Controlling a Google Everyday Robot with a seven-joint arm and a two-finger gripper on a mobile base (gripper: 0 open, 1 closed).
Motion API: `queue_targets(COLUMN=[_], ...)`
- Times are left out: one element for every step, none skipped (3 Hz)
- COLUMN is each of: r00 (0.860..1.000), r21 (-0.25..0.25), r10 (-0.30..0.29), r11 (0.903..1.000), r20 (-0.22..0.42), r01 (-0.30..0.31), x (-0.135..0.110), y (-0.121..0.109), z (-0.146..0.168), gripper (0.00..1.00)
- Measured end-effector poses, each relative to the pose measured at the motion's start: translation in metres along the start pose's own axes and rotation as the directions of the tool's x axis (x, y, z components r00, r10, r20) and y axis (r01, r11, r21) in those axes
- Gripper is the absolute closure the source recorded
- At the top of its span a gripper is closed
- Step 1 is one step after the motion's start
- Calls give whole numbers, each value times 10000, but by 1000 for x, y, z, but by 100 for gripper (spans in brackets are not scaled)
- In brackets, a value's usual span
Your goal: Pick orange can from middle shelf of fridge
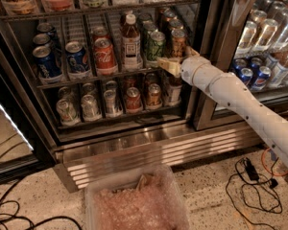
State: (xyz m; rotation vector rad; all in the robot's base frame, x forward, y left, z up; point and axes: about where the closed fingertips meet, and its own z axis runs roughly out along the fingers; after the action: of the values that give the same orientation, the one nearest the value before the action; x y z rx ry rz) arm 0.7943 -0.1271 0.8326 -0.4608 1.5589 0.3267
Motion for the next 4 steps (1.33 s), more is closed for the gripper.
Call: queue_targets(r00=[9998,9986,9956,9937], r21=[160,1019,1778,2221], r10=[-99,510,882,913], r11=[9998,9936,9797,9695], r20=[-183,-106,311,649], r01=[102,-496,-923,-1036], x=[5,10,6,-1], y=[-4,-16,-27,-33], z=[0,2,1,2], gripper=[21,19,19,19])
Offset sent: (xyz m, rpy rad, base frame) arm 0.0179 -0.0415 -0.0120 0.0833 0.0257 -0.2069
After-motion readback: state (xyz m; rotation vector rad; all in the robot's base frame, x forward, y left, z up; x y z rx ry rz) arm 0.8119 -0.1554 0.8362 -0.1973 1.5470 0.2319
